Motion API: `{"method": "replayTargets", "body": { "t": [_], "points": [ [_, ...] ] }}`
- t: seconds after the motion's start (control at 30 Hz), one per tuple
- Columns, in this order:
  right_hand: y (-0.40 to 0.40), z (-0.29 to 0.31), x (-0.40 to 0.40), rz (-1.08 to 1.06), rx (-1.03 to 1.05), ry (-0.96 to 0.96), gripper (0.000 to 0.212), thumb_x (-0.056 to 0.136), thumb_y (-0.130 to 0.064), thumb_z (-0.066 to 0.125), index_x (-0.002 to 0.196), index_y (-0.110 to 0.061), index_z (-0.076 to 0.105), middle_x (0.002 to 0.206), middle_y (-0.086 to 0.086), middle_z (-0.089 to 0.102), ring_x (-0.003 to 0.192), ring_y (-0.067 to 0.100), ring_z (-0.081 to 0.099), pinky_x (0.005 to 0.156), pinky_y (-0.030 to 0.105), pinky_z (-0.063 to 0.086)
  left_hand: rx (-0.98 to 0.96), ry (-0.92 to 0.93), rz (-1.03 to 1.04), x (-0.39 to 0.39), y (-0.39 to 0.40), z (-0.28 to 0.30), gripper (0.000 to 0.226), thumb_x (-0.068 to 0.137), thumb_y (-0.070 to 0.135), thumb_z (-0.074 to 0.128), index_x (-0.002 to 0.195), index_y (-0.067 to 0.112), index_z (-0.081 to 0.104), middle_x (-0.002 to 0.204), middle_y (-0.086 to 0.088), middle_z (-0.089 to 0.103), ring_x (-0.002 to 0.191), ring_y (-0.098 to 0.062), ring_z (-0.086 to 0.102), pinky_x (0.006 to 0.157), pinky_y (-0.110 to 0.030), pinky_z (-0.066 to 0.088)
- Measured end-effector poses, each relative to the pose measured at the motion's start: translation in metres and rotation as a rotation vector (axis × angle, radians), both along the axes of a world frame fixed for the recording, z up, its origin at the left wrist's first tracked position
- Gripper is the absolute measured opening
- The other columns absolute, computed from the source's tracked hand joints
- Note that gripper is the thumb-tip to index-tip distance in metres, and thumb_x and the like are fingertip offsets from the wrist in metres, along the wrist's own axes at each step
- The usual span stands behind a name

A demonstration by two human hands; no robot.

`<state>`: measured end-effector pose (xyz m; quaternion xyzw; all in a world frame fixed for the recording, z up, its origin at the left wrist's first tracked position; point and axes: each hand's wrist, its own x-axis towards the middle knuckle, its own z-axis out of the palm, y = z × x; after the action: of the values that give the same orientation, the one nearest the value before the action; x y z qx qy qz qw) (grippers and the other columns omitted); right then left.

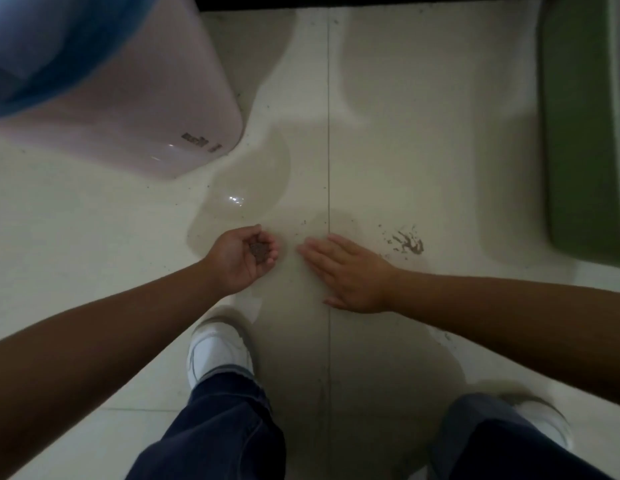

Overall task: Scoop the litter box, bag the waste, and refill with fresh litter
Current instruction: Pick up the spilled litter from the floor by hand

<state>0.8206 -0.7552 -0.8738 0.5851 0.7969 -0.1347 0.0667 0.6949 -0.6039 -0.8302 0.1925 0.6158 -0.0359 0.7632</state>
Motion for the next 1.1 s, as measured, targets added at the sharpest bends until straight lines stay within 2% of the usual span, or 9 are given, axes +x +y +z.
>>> {"method": "replayTargets", "body": {
  "t": [0.1,0.2,0.23,0.37,0.47,0.57,0.73,0.97,1.1],
  "points": [
    [0.028,0.003,-0.029,-0.050,-0.028,-0.088,0.081,0.078,-0.063,0.047,0.137,-0.007,0.043,0.145,0.008,0.043,0.135,0.019,0.039,0.114,0.037,0.021,0.037,0.045,0.018,-0.010,0.008,-0.001,0.053,0.098,0.019,0.036,0.049,0.007,0.053,0.037,-0.003,0.053,0.029,-0.012,0.051,0.036,-0.010,0.042],
    [0.039,-0.001,-0.028,-0.058,-0.088,-0.111,0.081,0.092,-0.055,0.032,0.147,0.000,0.006,0.157,0.015,0.005,0.146,0.025,0.003,0.118,0.042,0.000,0.046,0.053,0.030,-0.012,0.011,-0.002,0.046,0.098,0.020,0.035,0.057,0.006,0.050,0.037,-0.003,0.054,0.029,-0.011,0.051,0.035,-0.009,0.041],
    [0.038,-0.003,-0.023,-0.089,-0.075,-0.109,0.077,0.093,-0.052,0.027,0.147,0.000,0.008,0.156,0.016,0.005,0.145,0.027,0.004,0.118,0.042,0.000,0.046,0.048,0.025,-0.011,0.011,-0.002,0.042,0.098,0.020,0.034,0.061,0.007,0.047,0.037,-0.003,0.054,0.029,-0.010,0.052,0.035,-0.010,0.042],
    [0.014,-0.001,0.001,-0.198,-0.118,-0.144,0.080,0.077,-0.055,0.025,0.118,0.004,0.060,0.126,0.021,0.059,0.118,0.033,0.057,0.111,0.036,0.009,0.016,-0.017,-0.046,0.002,0.008,-0.003,0.052,0.099,0.020,0.032,0.054,0.006,0.054,0.039,-0.003,0.057,0.031,-0.010,0.054,0.036,-0.011,0.044],
    [-0.021,-0.002,0.018,-0.257,-0.145,-0.163,0.086,0.091,-0.056,0.008,0.118,0.008,0.058,0.126,0.023,0.058,0.116,0.037,0.057,0.111,0.036,0.001,-0.010,-0.066,-0.114,0.016,0.002,-0.006,0.073,0.099,0.020,0.031,0.033,0.008,0.058,0.039,-0.002,0.057,0.032,-0.010,0.055,0.036,-0.012,0.044],
    [-0.051,0.000,0.032,-0.373,-0.152,-0.163,0.092,0.092,-0.055,-0.005,0.120,0.009,0.055,0.126,0.025,0.057,0.117,0.039,0.056,0.114,0.036,-0.004,-0.028,-0.083,-0.160,0.032,-0.007,-0.009,0.068,0.099,0.019,0.033,0.038,0.008,0.059,0.039,-0.003,0.057,0.032,-0.011,0.056,0.035,-0.013,0.045],
    [-0.070,0.011,0.038,-0.507,-0.173,-0.166,0.079,0.093,-0.052,-0.005,0.127,0.005,0.038,0.127,0.024,0.057,0.117,0.039,0.056,0.114,0.037,-0.002,-0.044,-0.087,-0.232,0.050,-0.021,-0.011,0.043,0.099,0.019,0.033,0.063,0.004,0.051,0.041,-0.004,0.058,0.033,-0.011,0.057,0.036,-0.013,0.046],
    [-0.005,0.006,0.003,-0.418,-0.046,-0.102,0.075,0.077,-0.053,0.024,0.115,-0.004,0.064,0.125,0.012,0.062,0.117,0.024,0.059,0.108,0.033,0.017,0.019,-0.068,-0.214,0.050,-0.022,-0.016,0.040,0.099,0.021,0.031,0.067,0.005,0.049,0.040,-0.002,0.059,0.033,-0.009,0.057,0.038,-0.012,0.046],
    [0.009,0.005,0.013,-0.446,-0.049,-0.163,0.071,0.088,-0.051,0.024,0.137,-0.003,0.041,0.149,0.013,0.034,0.139,0.020,0.033,0.115,0.038,0.012,0.039,-0.061,-0.189,0.048,-0.019,-0.014,0.040,0.099,0.020,0.031,0.065,0.006,0.047,0.038,-0.001,0.057,0.032,-0.008,0.055,0.036,-0.011,0.044]
  ]
}}
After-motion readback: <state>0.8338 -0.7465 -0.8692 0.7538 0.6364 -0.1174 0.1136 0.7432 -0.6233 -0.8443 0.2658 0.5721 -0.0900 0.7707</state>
